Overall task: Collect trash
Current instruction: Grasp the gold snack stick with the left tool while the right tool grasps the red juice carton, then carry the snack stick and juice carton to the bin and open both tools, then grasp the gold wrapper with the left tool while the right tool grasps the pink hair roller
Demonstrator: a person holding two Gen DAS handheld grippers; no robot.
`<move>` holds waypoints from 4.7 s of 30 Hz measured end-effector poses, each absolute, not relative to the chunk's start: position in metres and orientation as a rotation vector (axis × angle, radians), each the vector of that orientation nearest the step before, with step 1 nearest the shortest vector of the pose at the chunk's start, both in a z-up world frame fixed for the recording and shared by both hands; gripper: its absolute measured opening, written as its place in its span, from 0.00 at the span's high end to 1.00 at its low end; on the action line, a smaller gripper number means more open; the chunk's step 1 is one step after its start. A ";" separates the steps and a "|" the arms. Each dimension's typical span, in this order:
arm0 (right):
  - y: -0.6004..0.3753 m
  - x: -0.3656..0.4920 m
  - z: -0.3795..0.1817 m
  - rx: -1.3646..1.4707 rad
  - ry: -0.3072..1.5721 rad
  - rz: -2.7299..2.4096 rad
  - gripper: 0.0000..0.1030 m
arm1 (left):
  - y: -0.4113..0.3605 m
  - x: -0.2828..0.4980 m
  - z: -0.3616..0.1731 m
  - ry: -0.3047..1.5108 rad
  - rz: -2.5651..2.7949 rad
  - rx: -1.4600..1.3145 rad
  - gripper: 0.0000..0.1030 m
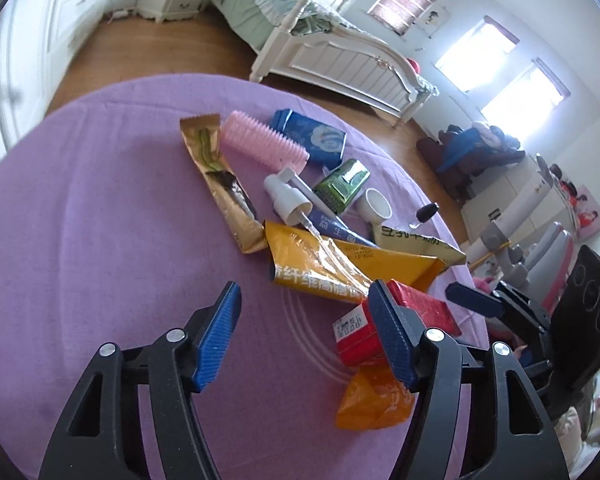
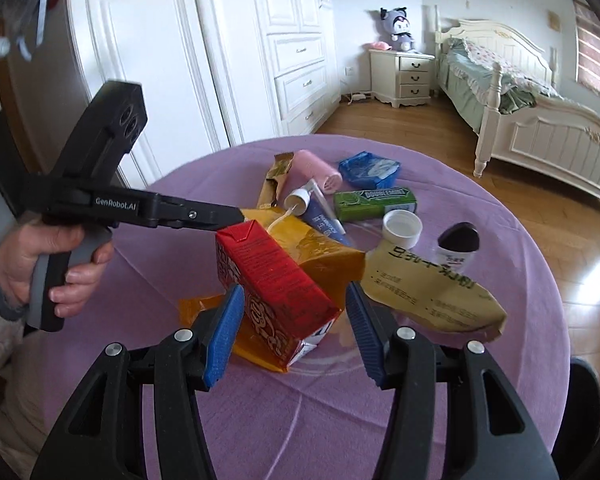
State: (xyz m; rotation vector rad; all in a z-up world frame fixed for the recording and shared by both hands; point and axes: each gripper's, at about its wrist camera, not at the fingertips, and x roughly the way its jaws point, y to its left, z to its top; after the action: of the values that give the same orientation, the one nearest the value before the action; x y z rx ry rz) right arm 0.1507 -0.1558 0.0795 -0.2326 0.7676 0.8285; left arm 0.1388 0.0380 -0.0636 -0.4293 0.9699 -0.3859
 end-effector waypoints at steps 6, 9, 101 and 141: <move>-0.150 0.150 0.075 -0.247 0.784 0.850 0.52 | 0.035 0.153 -0.077 0.967 -0.396 -0.512 0.50; -0.144 0.143 0.075 -0.264 0.780 0.870 0.58 | 0.034 0.159 -0.080 0.958 -0.399 -0.546 0.68; -0.544 0.156 -0.020 0.653 0.759 0.038 0.43 | -0.371 0.180 -0.048 0.829 -0.692 -0.139 0.44; -0.274 0.200 0.095 0.211 0.757 0.445 0.39 | -0.017 0.162 -0.029 0.758 -0.211 -0.260 0.14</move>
State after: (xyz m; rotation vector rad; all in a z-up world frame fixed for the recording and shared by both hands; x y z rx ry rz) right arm 0.2003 -0.2739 0.0949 0.2106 0.7566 0.4454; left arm 0.1624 -0.0171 -0.0293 -0.2599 0.7578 -0.2114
